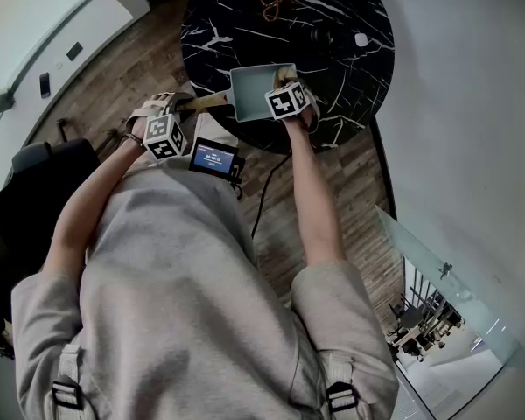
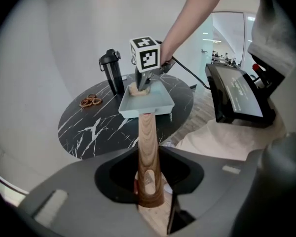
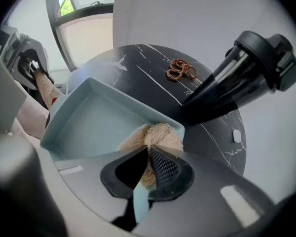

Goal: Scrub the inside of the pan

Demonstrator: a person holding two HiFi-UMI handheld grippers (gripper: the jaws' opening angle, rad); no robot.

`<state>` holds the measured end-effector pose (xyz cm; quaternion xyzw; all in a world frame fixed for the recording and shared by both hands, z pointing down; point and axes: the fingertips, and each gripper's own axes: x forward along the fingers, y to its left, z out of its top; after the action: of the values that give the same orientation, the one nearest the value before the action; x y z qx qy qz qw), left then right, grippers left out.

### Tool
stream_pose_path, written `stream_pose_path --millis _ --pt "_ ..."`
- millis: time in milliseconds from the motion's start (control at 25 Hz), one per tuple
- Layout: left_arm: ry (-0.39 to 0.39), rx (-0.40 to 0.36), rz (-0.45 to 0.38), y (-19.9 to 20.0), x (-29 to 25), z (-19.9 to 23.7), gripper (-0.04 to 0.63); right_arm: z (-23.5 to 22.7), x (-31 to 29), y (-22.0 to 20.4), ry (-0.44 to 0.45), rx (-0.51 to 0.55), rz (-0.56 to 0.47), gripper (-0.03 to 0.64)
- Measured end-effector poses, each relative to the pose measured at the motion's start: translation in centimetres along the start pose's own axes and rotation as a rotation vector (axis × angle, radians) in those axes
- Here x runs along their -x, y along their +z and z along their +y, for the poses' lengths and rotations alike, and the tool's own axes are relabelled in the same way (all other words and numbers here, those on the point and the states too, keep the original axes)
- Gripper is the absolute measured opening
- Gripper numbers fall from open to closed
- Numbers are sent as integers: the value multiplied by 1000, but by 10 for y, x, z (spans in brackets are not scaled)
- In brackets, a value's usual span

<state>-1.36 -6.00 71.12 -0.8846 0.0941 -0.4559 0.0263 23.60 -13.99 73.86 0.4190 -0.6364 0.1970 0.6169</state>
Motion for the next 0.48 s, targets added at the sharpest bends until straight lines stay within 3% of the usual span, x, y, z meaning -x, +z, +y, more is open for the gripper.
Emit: stream_pose_path --millis 320,480 --pt "-8 -14 9 -2 0 0 130 3 -12 22 172 -181 -58 32" --pt "-4 -11 6 -1 0 0 132 31 -4 34 195 -22 -71 29"
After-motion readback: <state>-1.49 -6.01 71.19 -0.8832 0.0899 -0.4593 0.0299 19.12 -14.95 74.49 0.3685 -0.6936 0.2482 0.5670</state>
